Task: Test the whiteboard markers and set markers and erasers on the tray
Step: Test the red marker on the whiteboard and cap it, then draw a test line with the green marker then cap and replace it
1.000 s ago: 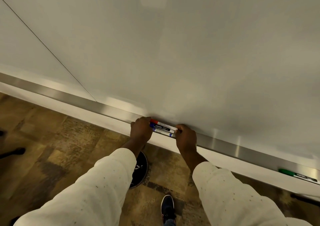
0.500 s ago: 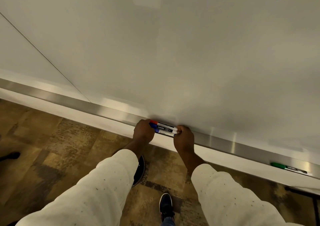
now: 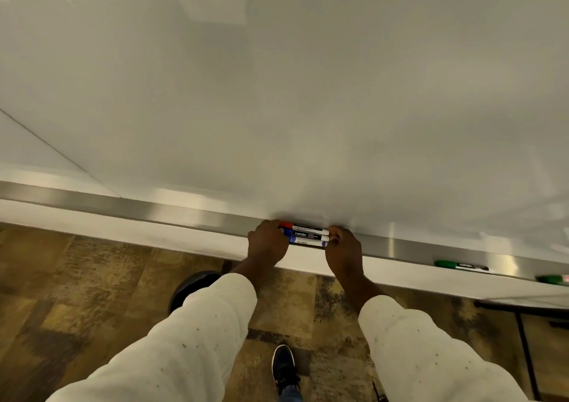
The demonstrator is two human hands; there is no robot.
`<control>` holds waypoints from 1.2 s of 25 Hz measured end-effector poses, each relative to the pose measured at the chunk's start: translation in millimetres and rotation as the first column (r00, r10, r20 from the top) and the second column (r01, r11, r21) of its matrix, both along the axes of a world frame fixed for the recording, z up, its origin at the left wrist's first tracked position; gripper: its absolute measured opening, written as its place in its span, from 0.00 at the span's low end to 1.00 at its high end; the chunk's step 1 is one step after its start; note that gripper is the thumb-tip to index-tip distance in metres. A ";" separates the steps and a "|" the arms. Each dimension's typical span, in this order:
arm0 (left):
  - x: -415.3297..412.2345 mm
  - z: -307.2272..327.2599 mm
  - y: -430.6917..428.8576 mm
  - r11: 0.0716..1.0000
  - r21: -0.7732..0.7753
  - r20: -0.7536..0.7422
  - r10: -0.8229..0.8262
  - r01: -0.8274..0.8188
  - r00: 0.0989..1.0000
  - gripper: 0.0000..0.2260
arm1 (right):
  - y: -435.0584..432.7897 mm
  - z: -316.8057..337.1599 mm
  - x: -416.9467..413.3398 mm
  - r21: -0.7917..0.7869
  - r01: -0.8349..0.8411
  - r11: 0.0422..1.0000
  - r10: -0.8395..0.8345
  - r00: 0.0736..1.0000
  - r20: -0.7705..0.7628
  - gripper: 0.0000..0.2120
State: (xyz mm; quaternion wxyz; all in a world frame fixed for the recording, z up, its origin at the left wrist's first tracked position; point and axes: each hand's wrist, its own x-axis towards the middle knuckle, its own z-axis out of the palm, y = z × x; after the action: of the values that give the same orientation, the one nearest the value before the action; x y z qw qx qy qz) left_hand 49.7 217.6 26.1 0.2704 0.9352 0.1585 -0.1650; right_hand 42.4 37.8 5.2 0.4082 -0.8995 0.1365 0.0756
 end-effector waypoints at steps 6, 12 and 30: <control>-16.8 11.4 -17.1 1.000 0.002 0.106 -0.011 0.011 0.994 0.14 | -27.3 9.9 -18.8 0.038 -0.008 0.999 0.008 1.000 0.011 0.17; -32.4 28.0 -83.8 0.993 0.035 0.201 -0.122 0.117 0.972 0.20 | -101.4 29.7 -44.2 0.044 0.035 0.998 -0.037 0.998 0.058 0.19; -38.2 -8.7 -372.6 0.904 0.217 0.171 -0.407 0.368 0.897 0.16 | -383.2 -4.8 -43.1 -0.335 -0.261 0.905 0.294 0.955 0.050 0.18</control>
State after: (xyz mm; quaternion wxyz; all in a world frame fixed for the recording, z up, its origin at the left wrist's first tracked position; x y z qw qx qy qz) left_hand 11.5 -155.0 17.4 0.1621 0.9806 -0.0471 -0.0999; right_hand -0.7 -345.4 0.4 0.2459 -0.9671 -0.0027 0.0646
